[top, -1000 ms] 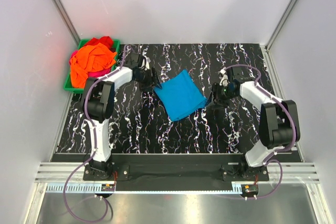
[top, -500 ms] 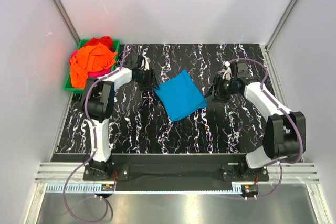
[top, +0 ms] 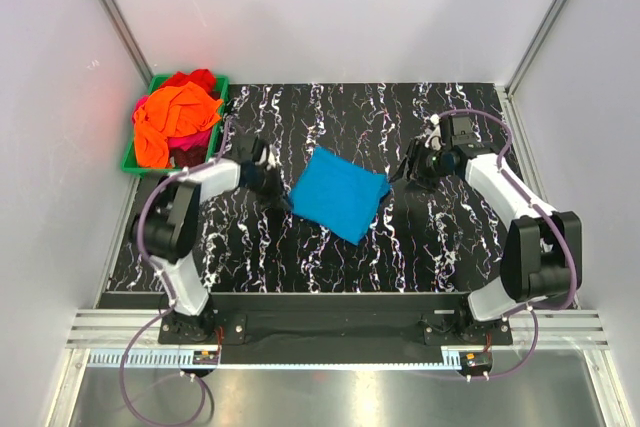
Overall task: Fold and stack the t-shirts
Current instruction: Fold the tshirt
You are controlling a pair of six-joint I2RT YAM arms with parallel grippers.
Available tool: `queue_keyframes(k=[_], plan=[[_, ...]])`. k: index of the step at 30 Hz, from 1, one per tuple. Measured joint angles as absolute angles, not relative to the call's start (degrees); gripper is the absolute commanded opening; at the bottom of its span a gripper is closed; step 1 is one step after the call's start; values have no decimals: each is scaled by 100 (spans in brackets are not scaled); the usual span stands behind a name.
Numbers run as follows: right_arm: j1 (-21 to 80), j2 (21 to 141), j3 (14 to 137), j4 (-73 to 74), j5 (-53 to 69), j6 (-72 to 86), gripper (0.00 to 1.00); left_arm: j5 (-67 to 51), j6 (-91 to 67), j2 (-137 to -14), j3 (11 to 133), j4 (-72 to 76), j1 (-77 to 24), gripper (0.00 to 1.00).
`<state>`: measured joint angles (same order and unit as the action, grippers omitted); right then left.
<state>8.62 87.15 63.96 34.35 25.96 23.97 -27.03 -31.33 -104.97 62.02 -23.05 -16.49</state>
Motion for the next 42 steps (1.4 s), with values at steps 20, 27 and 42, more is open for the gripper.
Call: queue_keyframes(k=[20, 27, 42], plan=[[1452, 10549, 7909, 3382, 2034, 1761, 57, -2674, -2307, -10685, 8298, -3249, -1601, 63], [1450, 11065, 8165, 3328, 1876, 1503, 56, -2915, -1892, -11513, 8418, -3148, -1579, 61], [1452, 11646, 8388, 2980, 1865, 1420, 0, -2936, -1752, -12326, 9317, -3210, -1584, 47]])
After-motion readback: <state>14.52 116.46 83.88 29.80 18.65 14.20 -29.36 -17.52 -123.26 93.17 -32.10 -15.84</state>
